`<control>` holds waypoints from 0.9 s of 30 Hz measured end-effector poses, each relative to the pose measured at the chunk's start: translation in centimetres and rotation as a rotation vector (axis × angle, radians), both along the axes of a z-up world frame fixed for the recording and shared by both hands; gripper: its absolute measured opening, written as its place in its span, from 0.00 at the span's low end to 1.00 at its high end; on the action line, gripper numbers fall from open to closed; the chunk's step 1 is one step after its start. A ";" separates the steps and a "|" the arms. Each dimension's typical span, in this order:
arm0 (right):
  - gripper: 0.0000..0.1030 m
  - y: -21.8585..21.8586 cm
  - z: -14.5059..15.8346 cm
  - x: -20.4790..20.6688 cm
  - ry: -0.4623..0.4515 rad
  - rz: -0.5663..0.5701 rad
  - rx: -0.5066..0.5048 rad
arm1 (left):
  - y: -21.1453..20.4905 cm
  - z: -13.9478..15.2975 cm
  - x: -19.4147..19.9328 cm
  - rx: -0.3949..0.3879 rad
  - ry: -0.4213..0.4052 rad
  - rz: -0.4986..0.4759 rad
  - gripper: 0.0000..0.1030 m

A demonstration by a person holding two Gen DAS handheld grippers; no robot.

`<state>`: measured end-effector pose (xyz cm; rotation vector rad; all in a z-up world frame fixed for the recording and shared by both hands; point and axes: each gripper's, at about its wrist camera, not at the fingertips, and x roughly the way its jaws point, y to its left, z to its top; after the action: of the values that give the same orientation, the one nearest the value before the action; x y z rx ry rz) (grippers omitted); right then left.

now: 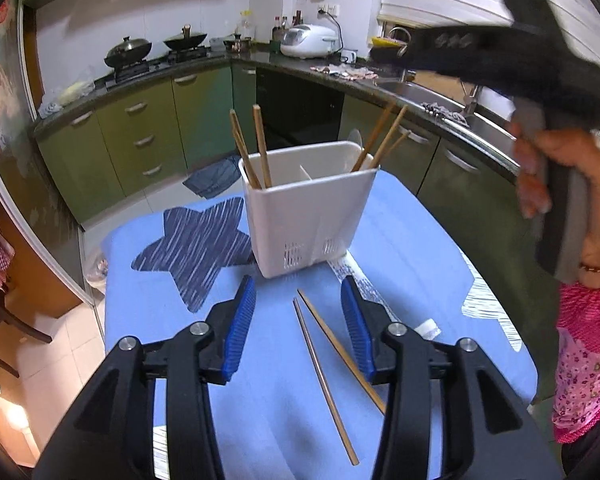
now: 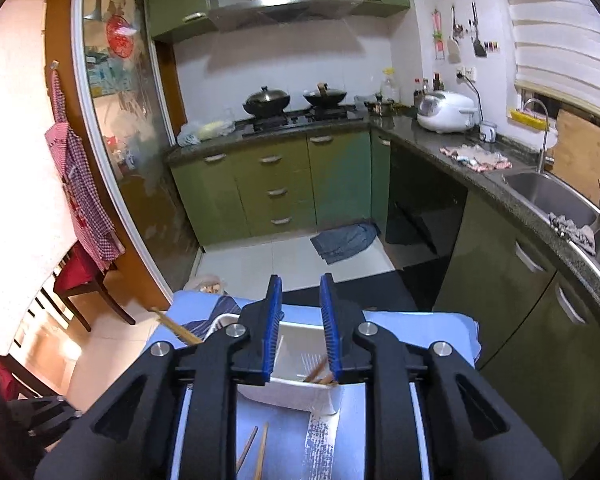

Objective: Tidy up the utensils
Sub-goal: 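Lift both chopsticks over the caddy and open both grippers to release them, then grasp a chopstick with the left gripper while the right gripper grasps the last one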

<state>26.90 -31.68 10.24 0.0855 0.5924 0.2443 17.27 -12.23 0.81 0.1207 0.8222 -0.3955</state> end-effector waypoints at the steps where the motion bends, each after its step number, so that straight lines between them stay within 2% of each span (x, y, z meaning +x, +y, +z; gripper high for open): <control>1: 0.19 -0.1 0.5 -0.9 -0.017 0.007 0.003 | -0.1 -0.2 0.0 0.002 0.008 0.001 0.41; 6: 0.21 -1.1 0.9 -6.2 -0.058 0.033 0.008 | -0.8 -2.6 0.4 0.016 0.093 0.015 0.41; 9: 0.21 -1.6 -1.0 -9.3 -0.034 0.050 -0.018 | -1.4 -5.2 0.9 0.025 0.169 0.022 0.41; 13: 0.21 -2.5 -6.2 -12.9 0.045 0.053 -0.046 | -2.2 -8.2 1.8 0.045 0.247 0.033 0.41; 18: 0.21 -4.5 -12.4 -14.7 0.155 0.027 -0.025 | -2.9 -11.6 3.5 0.067 0.333 0.066 0.41; 22: 0.21 -6.0 -15.8 -15.0 0.219 0.004 -0.005 | -3.3 -13.3 4.0 0.087 0.381 0.080 0.41; 25: 0.21 -6.4 -16.8 -15.1 0.235 0.005 0.007 | -3.7 -14.2 4.1 0.102 0.400 0.084 0.40; 27: 0.22 -6.5 -17.0 -15.1 0.240 0.010 0.011 | -4.2 -14.7 4.2 0.113 0.416 0.079 0.35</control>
<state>11.83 -38.21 -6.75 0.1234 0.8299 0.2491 21.48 -16.39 -13.85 0.1121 1.2566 -0.3029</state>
